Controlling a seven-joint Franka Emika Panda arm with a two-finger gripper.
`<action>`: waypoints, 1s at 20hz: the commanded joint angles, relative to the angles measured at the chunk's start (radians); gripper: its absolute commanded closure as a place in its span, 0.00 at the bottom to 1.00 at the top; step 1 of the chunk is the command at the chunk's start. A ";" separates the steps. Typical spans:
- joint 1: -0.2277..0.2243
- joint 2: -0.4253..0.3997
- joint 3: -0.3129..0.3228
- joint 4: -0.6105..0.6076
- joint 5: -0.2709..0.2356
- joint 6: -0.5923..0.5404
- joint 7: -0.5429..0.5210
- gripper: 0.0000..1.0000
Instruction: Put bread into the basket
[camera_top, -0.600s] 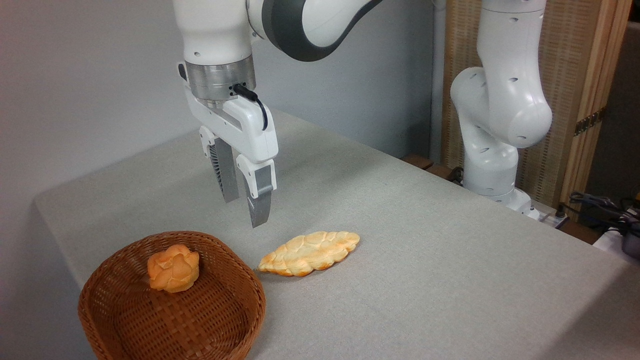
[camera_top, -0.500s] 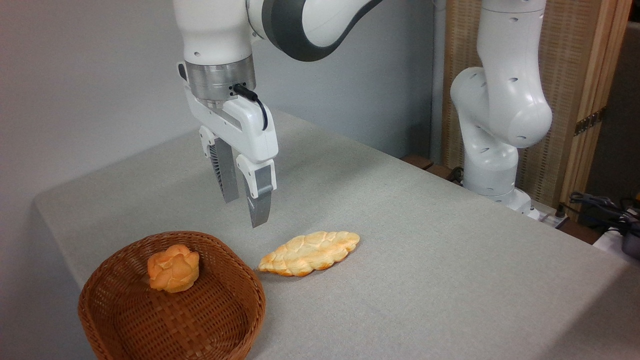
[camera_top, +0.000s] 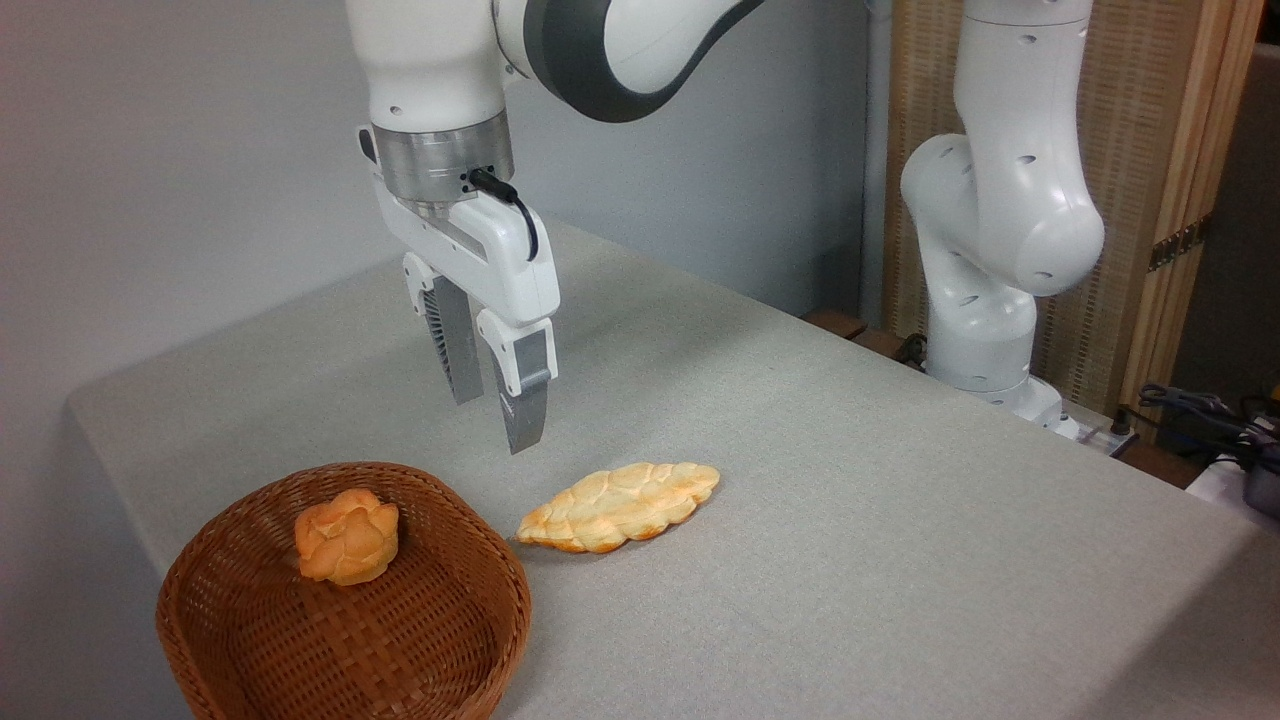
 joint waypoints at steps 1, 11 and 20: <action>-0.009 -0.007 0.008 0.014 -0.003 -0.032 -0.016 0.00; -0.009 -0.008 0.003 0.013 -0.002 -0.058 -0.008 0.00; -0.018 -0.073 0.005 -0.166 0.000 -0.016 0.001 0.00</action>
